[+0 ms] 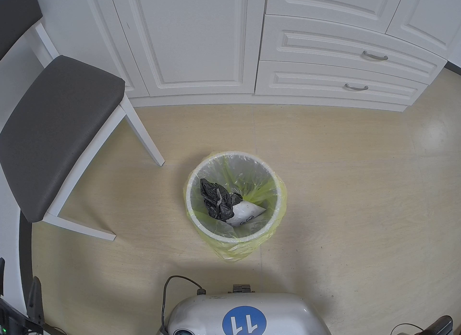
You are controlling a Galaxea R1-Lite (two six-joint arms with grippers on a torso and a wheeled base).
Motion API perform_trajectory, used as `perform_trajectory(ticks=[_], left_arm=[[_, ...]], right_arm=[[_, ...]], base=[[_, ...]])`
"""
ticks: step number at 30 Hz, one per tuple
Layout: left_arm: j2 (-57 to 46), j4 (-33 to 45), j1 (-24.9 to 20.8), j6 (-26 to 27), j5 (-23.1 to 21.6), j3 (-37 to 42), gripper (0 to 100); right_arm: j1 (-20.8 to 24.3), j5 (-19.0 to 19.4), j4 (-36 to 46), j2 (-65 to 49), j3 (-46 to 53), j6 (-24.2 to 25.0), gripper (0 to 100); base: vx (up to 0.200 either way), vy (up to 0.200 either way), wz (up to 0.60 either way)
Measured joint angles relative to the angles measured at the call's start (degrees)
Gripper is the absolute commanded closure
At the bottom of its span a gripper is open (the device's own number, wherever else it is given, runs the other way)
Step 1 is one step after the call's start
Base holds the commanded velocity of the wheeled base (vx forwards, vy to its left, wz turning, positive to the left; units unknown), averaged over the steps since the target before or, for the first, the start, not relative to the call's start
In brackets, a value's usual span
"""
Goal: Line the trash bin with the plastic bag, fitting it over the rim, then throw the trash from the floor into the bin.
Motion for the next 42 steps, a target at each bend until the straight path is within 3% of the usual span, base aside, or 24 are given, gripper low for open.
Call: perform_trajectory(ticks=[6, 29, 42], left_arm=[[0.0, 5.9, 0.0, -0.3, 0.1, 0.0, 0], [0.0, 7.3, 0.0, -0.8, -0.5, 0.0, 0], [0.1, 11.3, 0.0, -1.3, -4.0, 0.0, 0]], right_arm=[[0.0, -0.1, 3.8, 0.0, 0.0, 0.0, 0], [0.0, 0.4, 12.5, 0.0, 0.0, -0.4, 0], [0.0, 0.5, 17.7, 0.0, 0.0, 0.0, 0]], base=[[0.0, 0.0, 0.0], [0.0, 0.0, 0.0], [0.0, 0.0, 0.0]])
